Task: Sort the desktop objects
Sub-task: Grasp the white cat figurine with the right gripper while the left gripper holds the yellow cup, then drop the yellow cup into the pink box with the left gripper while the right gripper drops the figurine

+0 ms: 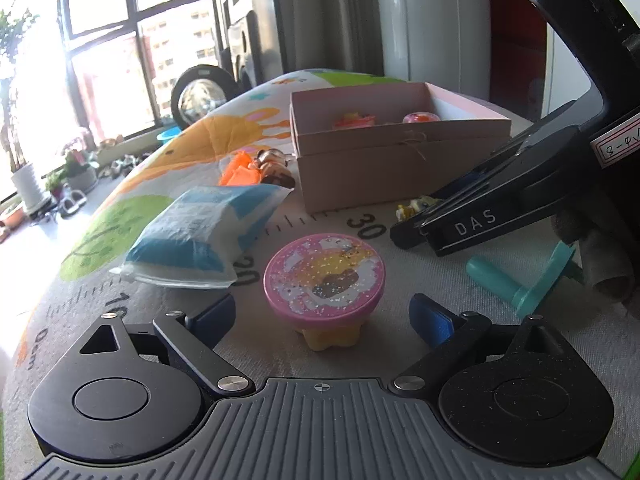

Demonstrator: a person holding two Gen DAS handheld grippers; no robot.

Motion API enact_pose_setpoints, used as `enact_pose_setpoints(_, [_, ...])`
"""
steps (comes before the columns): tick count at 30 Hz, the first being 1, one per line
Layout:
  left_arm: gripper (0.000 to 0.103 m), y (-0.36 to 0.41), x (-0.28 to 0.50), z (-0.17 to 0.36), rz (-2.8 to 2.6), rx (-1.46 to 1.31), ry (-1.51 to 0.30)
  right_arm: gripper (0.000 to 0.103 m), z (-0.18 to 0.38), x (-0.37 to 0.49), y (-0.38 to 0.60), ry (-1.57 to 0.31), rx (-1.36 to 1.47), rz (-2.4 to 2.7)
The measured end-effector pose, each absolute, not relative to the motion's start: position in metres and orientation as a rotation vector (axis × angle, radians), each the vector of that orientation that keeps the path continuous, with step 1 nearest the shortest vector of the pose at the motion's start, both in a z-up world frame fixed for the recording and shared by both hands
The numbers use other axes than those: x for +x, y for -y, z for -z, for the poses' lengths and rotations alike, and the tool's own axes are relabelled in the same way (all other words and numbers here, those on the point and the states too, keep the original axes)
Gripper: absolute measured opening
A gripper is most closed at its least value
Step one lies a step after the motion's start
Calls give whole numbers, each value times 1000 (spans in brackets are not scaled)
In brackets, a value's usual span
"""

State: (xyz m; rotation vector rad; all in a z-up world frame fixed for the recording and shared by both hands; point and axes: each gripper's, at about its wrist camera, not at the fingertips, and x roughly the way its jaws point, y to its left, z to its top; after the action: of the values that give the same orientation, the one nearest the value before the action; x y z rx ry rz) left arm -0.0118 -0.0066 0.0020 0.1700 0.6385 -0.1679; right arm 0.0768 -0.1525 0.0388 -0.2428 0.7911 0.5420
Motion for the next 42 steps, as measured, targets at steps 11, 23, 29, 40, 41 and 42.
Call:
enact_pose_setpoints(11, [62,10,-1,-16,167,169,-605,38,-76,43,199,-738,-217,-523])
enact_pose_setpoints(23, [66,46,105,-98,207,221,-318,38,-130,67,254,-634,-9,-452])
enact_pose_setpoints(29, [98,25,106,-95,176,126,-351,38,-129,85,255,-619,-1,-420])
enact_pose_setpoints(40, [101,-11,8,-18,159,135,-566,41,-124,172,233,-693,101,-345])
enact_pose_setpoints(41, [101,-13,5,-14,152,137,-569,43,-126,174,234,-690,123,-344])
enact_pose_setpoints(42, [102,-14,3,-11,148,137,-571,46,-129,174,235,-679,132,-337])
